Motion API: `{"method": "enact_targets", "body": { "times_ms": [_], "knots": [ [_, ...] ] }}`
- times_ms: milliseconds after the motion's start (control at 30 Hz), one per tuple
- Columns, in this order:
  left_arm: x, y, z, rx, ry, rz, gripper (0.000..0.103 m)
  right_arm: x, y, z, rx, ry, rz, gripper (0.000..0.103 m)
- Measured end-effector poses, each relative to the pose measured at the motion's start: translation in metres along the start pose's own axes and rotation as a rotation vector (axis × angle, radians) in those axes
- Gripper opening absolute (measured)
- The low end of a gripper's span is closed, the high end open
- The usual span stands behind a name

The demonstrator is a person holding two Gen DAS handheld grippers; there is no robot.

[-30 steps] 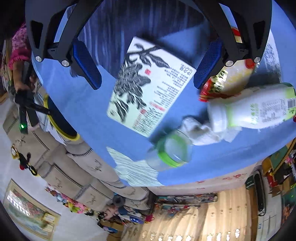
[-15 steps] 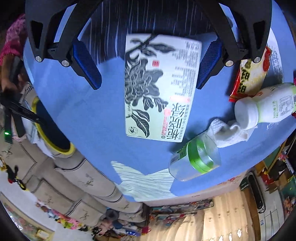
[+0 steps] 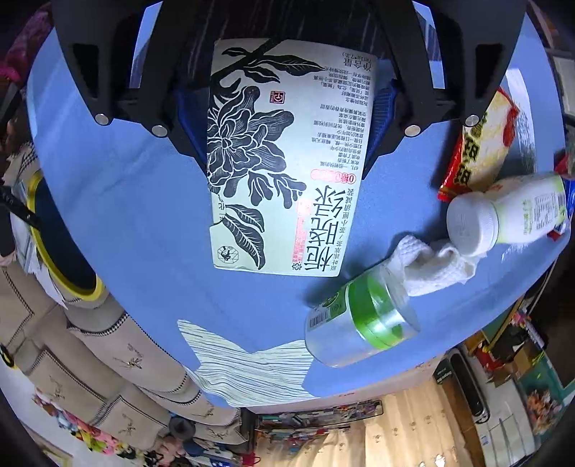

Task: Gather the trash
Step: 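Carry the tea box over the bin and open the left gripper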

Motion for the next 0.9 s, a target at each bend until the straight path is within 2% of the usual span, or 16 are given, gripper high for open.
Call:
{"method": "enact_targets", "body": {
  "times_ms": [133, 267, 600, 900],
  "knots": [
    [0.002, 0.013, 0.009, -0.002, 0.005, 0.02, 0.073, 0.003, 0.005, 0.011, 0.01, -0.016, 0.008, 0.046],
    [0.013, 0.033, 0.032, -0.008, -0.032, 0.059, 0.072, 0.007, 0.012, 0.025, 0.021, -0.04, 0.022, 0.046],
    [0.065, 0.077, 0.138, -0.105, -0.192, 0.161, 0.073, 0.014, 0.023, 0.064, 0.038, -0.096, 0.035, 0.046],
    [0.107, 0.056, 0.237, -0.197, -0.317, 0.144, 0.073, 0.022, 0.033, 0.12, 0.005, -0.17, 0.052, 0.046]
  ]
}}
Point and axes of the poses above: each gripper's, at about its wrist camera, not at the fingertips, and y roughly against the way its jaws point, z to its right, x to its top, the point moved 9 cm from there along -y, roughly the way its jaws point, and after that the axes turned 14 degrees about -y, right-handed, at the moved point
